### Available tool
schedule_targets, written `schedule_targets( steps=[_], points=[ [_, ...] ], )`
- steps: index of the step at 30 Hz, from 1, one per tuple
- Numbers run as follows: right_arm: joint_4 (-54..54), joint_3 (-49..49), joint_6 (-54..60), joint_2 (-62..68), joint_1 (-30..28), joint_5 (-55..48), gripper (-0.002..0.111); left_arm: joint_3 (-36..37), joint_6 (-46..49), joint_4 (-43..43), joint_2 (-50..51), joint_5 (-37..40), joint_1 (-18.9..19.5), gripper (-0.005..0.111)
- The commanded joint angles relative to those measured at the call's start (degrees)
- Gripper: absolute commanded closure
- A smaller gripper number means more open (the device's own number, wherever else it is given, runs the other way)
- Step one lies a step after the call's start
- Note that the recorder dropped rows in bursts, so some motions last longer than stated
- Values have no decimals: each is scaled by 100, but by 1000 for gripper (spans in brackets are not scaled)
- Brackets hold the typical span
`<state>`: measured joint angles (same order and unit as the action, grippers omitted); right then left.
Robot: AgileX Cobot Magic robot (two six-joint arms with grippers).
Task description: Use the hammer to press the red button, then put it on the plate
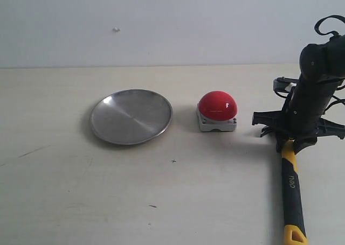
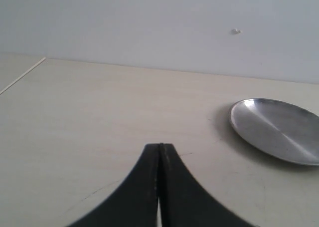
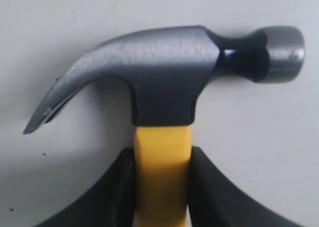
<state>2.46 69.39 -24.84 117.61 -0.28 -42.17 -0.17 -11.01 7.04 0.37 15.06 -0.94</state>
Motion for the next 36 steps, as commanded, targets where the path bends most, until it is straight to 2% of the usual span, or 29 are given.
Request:
schedule_targets(
  steps=[1, 13, 17, 24, 26, 30, 36],
  points=[
    [-69, -31, 25, 139, -17, 134, 108, 17, 7, 26, -37, -17, -32, 107],
    [-13, -31, 36, -162, -17, 542, 108, 17, 18, 26, -37, -17, -32, 107],
    [89, -31, 36, -274, -17, 542, 108, 17, 179, 479, -37, -17, -32, 107],
    [153, -41, 36, -501, -17, 560, 108, 17, 179, 704, -37, -48, -32, 107],
    [240, -41, 23, -584, -7, 560, 108, 17, 102, 692, -37, -382, -32, 107],
    [253, -41, 23, -745, -7, 525, 108, 17, -1365, -234, -37, -1415, -32, 107],
    [310, -41, 82, -1018, -7, 463, 108, 17, -2514, -235, -37, -2856, -32, 107]
  ],
)
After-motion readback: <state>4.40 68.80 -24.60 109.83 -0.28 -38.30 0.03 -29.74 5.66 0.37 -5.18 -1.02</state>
